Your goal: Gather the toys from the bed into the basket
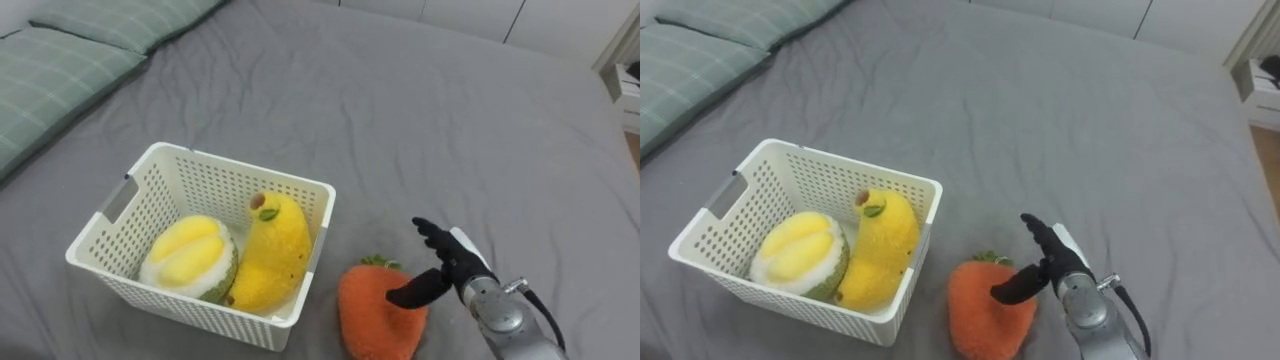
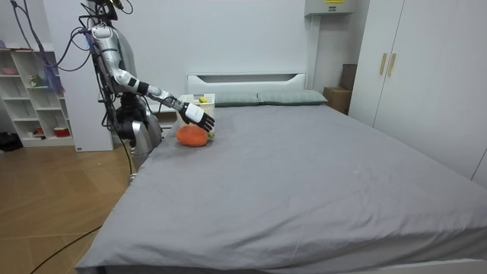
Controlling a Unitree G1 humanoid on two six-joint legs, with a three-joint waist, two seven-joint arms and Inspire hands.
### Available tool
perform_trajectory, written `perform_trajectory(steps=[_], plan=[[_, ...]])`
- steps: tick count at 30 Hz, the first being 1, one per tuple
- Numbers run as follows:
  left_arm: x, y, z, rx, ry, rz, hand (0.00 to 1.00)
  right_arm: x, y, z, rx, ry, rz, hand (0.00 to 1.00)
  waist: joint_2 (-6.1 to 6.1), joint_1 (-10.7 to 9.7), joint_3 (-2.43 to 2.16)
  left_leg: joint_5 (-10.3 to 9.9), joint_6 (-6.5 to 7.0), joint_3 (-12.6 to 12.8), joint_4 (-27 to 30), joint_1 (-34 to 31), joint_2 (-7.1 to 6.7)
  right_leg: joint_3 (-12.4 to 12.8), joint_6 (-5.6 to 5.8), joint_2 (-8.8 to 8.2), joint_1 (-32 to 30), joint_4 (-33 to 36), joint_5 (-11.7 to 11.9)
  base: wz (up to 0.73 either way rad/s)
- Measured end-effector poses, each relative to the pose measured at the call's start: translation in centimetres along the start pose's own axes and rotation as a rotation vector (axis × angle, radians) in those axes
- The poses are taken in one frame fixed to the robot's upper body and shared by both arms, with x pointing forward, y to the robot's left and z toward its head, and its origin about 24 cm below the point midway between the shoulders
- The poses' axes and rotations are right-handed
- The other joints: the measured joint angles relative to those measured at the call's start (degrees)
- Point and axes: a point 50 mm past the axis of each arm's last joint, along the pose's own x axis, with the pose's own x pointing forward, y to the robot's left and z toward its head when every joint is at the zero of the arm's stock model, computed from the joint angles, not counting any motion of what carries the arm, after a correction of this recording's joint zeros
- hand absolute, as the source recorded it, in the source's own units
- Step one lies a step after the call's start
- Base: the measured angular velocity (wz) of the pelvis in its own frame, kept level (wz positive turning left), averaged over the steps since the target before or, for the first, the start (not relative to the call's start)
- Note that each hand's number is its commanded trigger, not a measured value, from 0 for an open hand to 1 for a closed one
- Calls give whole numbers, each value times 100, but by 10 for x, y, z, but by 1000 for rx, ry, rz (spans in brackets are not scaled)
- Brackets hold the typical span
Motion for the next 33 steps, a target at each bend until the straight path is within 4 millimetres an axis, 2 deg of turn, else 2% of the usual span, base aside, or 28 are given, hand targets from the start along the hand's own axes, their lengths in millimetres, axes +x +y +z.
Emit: perform_trajectory(steps=[9, 15, 17, 18, 19, 20, 33], plan=[[-1, -6, -1, 17, 8, -37, 0, 0, 25, -8, -55, 38, 109, 0, 44, 34, 23, -43, 17, -17, 88, -23, -15, -24, 29, -11, 30, -15, -23, 0], [-1, -4, 4, 12, -16, -27, 0, 0, 33, -6, -111, 37, 137, 2, 34, 126, 16, -45, 19, -56, 82, -54, -23, -28, 32, -10, 21, -47, -26, 0], [-1, -3, 5, 11, -20, -23, 0, 0, 35, -6, -119, 37, 146, 62, 20, 141, 6, -45, 19, -76, 79, -53, -26, -35, 32, -3, 42, -73, -26, 4], [-1, -3, 5, 11, -19, -22, 0, 0, 36, -6, -135, 37, 150, 74, 8, 151, 0, -47, 17, -81, 77, -49, -26, -35, 32, 0, 50, -80, -26, 4], [-1, -3, 5, 11, -19, -22, 0, 0, 36, -6, -147, 37, 150, 94, 7, 151, -1, -47, 16, -84, 76, -47, -25, -37, 32, 2, 56, -84, -26, 0], [-1, -3, 5, 11, -19, -23, 0, 0, 36, -7, -162, 38, 150, 100, 5, 154, 0, -49, 14, -90, 76, -39, -25, -46, 32, 2, 70, -89, -26, 0], [-2, -4, 3, 13, -10, -23, 0, 2, 36, -17, -207, 88, 145, 100, -3, 160, 6, -88, 6, -96, 91, 2, -17, -39, 30, 13, 118, -87, -24, 0]])
